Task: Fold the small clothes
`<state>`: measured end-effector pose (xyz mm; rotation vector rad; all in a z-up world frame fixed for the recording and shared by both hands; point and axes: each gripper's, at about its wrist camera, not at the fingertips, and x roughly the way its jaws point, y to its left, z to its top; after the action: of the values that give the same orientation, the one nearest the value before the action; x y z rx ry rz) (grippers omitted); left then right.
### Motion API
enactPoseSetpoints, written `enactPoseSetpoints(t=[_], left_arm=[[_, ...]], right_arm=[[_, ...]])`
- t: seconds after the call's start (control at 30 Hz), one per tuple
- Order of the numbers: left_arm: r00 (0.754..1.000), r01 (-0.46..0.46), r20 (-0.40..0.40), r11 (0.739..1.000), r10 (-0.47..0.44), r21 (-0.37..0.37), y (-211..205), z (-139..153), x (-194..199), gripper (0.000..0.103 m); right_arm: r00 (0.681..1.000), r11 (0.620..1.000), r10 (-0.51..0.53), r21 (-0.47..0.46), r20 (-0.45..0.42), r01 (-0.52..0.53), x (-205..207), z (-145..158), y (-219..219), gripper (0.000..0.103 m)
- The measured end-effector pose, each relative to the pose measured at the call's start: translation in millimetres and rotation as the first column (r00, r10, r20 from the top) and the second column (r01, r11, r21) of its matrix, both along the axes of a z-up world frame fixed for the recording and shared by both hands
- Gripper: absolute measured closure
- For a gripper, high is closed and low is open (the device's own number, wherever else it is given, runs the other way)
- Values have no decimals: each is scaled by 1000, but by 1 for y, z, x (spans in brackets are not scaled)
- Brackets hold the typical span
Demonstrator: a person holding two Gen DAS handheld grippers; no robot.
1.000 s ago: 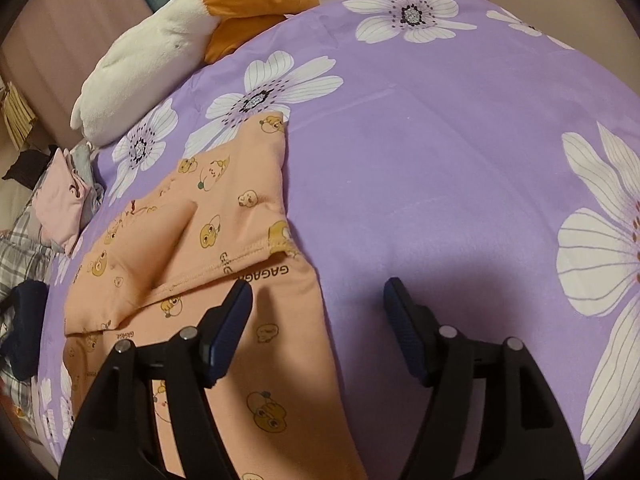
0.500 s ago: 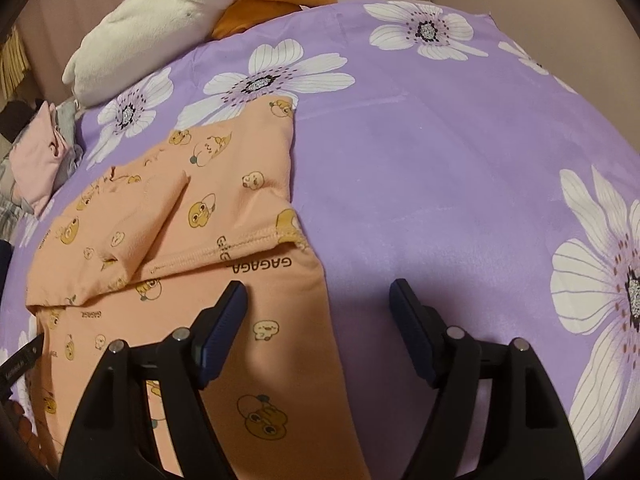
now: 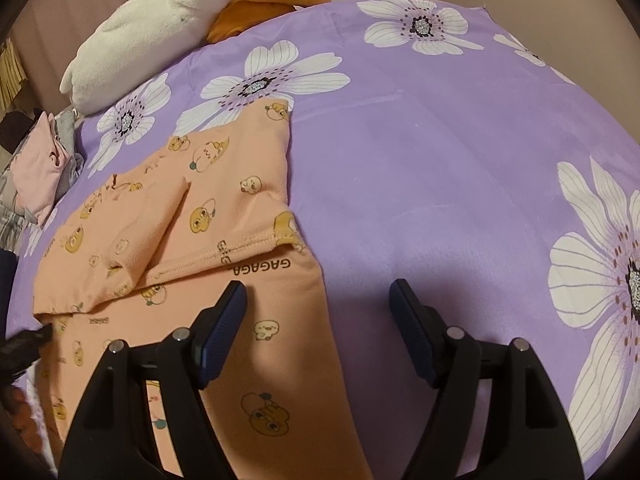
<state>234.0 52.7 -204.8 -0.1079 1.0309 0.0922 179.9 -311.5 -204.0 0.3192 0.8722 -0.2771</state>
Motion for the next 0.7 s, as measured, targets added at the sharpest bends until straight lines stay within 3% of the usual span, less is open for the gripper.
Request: enactPoseSetpoints(t=[0.03, 0.07, 0.13, 0.2, 0.27, 0.3, 0.4, 0.57, 0.6, 0.63, 0.67, 0.7], left_arm=[[999, 26, 30, 998, -28, 63, -8, -3, -1, 41], [998, 29, 47, 997, -33, 67, -9, -4, -2, 41], [999, -2, 46, 999, 4, -42, 5, -3, 1, 44], [998, -46, 36, 990, 51, -131, 25, 0, 2, 59], [998, -45, 42, 987, 52, -156, 30, -1, 6, 63], [998, -32, 57, 991, 40, -132, 26, -2, 7, 63], [997, -16, 72, 999, 18, -39, 10, -2, 7, 63], [996, -28, 75, 994, 36, -103, 24, -4, 1, 62], [997, -26, 75, 995, 33, -94, 23, -4, 0, 62], [997, -24, 76, 997, 30, -78, 23, -4, -5, 61], [997, -10, 82, 999, 13, -39, 18, -3, -6, 61], [995, 13, 96, 1000, -13, 1, 14, -3, -12, 61]], right_arm=[[1000, 1000, 2, 21, 7, -2, -1, 4, -1, 30], [999, 998, 12, 53, 31, -13, -2, 11, -2, 30], [993, 995, 41, 90, 113, -51, -8, 27, 0, 29], [972, 989, 102, 87, 213, -122, -13, 48, 9, 27], [950, 974, 189, 74, 249, -214, -6, 59, 27, 23], [944, 968, 220, 63, 248, -242, -1, 61, 35, 23], [916, 934, 356, -58, 185, -351, 27, 52, 78, 24], [869, 841, 491, -227, -60, -491, 74, 12, 143, 27], [864, 807, 484, -310, -138, -502, 82, 1, 156, 33], [870, 779, 458, -390, -181, -492, 88, -6, 162, 48], [871, 777, 462, -397, -169, -489, 89, -6, 160, 61], [875, 806, 464, -343, -138, -482, 90, -1, 153, 84]])
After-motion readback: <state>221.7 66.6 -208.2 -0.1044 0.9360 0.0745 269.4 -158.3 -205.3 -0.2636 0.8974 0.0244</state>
